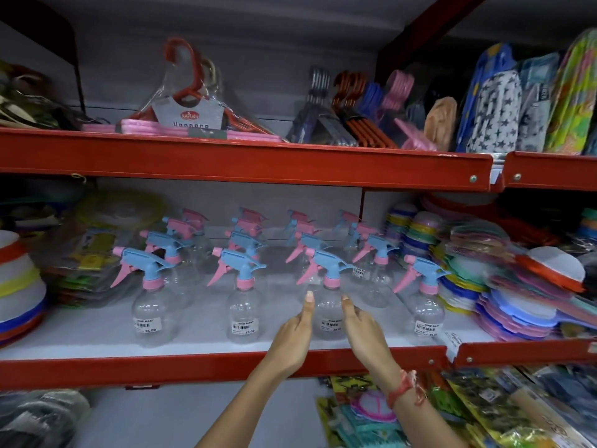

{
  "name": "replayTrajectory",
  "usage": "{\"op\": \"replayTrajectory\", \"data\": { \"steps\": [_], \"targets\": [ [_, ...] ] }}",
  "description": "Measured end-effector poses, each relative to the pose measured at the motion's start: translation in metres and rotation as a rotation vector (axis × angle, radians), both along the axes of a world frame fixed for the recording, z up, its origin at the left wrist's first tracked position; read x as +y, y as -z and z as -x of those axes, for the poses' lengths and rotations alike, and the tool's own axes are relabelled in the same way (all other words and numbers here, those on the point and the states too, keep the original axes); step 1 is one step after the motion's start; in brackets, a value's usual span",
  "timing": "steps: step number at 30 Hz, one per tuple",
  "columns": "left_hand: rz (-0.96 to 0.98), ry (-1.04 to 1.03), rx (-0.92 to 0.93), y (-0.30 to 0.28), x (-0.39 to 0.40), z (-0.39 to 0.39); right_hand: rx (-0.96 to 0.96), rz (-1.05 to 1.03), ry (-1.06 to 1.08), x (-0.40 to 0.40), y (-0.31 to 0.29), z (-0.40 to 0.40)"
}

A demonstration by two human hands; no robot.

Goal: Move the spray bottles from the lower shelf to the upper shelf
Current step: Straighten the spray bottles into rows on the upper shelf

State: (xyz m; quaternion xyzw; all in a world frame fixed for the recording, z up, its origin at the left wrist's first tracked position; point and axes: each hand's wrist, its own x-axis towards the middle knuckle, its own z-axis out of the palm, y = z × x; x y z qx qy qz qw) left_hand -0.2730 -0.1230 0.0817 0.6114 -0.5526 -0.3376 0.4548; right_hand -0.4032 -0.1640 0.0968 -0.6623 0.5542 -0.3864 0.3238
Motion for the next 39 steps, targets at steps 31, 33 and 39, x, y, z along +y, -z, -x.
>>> {"op": "replayTrajectory", "data": {
  "steps": [31, 33, 39],
  "targets": [
    [0.134, 0.147, 0.069, 0.002, -0.052, 0.129, -0.297, 0.025, 0.399, -0.034, -0.001, 0.114],
    [0.132, 0.159, 0.062, 0.002, -0.054, 0.128, -0.279, 0.026, 0.389, -0.034, 0.0, 0.109],
    [0.148, 0.115, 0.064, 0.003, -0.052, 0.116, -0.243, 0.017, 0.36, -0.034, -0.001, 0.091]
  ]
}}
